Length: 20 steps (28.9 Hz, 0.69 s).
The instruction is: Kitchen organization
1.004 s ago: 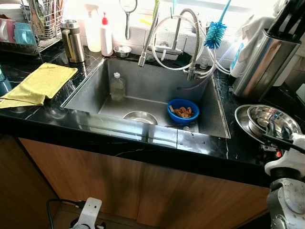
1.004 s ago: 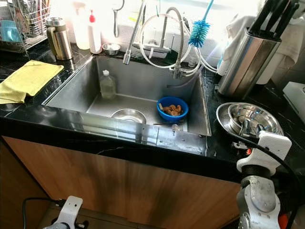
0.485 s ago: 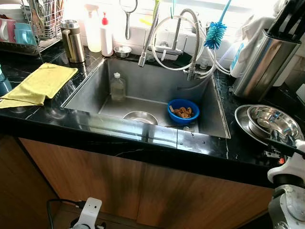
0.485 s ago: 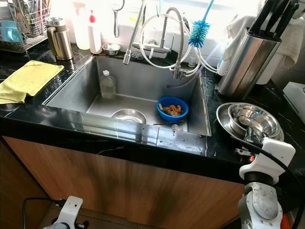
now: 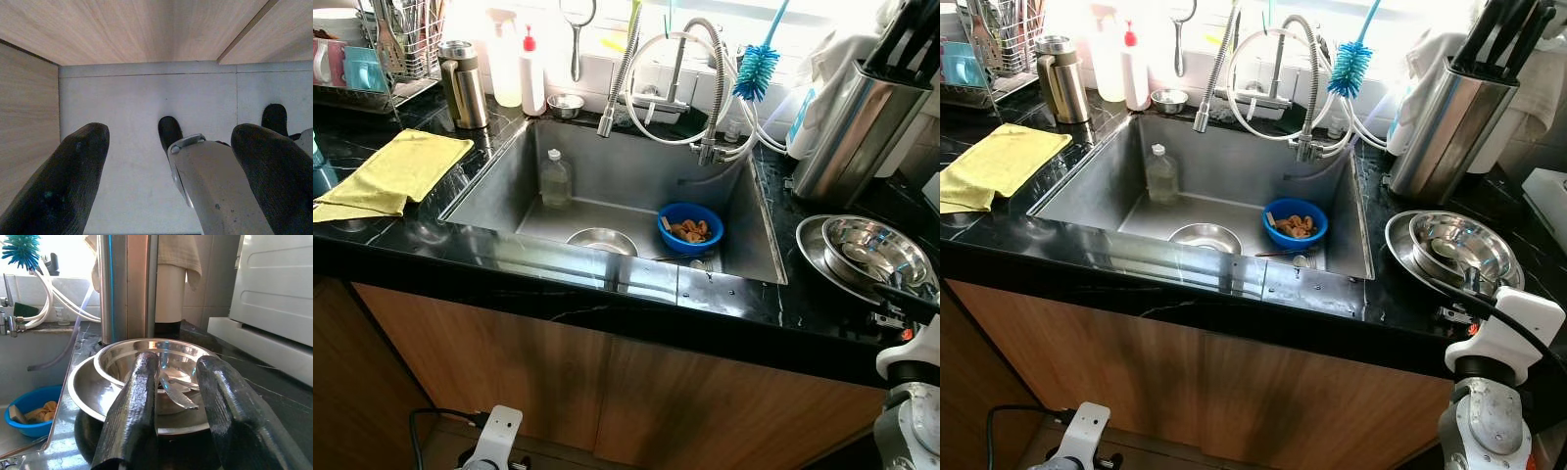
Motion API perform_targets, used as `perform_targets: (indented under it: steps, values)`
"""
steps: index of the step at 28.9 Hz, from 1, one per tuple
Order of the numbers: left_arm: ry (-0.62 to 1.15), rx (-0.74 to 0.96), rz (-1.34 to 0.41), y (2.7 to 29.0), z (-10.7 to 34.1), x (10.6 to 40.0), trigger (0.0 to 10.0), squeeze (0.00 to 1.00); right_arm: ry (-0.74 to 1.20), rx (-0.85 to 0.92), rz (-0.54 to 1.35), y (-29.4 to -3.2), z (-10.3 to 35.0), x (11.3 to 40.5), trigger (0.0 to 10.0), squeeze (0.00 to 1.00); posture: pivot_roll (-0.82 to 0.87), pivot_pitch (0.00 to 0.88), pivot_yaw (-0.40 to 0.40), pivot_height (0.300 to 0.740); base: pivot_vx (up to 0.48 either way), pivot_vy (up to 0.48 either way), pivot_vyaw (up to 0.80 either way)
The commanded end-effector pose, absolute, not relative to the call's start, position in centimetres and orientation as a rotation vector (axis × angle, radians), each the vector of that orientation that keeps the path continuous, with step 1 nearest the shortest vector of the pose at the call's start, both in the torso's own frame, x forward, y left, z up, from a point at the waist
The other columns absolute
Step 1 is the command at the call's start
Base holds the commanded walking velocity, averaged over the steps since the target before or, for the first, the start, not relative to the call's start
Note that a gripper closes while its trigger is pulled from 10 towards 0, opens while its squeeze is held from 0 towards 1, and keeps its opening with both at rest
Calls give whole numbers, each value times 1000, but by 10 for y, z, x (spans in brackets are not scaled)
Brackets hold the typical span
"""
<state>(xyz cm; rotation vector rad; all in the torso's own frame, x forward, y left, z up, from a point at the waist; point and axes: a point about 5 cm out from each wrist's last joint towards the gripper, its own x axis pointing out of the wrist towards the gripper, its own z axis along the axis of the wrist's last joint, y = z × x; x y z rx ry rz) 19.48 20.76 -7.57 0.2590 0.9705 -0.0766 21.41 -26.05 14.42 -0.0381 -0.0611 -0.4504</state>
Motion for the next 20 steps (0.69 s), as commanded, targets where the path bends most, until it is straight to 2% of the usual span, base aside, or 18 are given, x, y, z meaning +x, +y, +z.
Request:
perform_targets:
  steps: [1, 5, 6, 20]
  values:
    - [984, 272, -95, 206, -77, 194, 10000, 0, -82, -37, -468, -265, 151, 211, 10000, 1000, 117, 0, -132, 736, 0, 0, 0]
    - [984, 272, -95, 206, -77, 194, 10000, 0, -82, -36, -468, -265, 151, 211, 10000, 1000, 117, 0, -132, 736, 0, 0, 0]
    - [983, 273, -95, 206, -76, 194, 10000, 0, -79, -40, -470, -265, 151, 211, 10000, 0, 118, 0, -131, 736, 0, 0, 0]
    - [982, 275, -95, 206, -76, 195, 10000, 0, -44, -20, -503, -268, 141, 208, 10000, 0, 118, 0, -130, 736, 0, 0, 0]
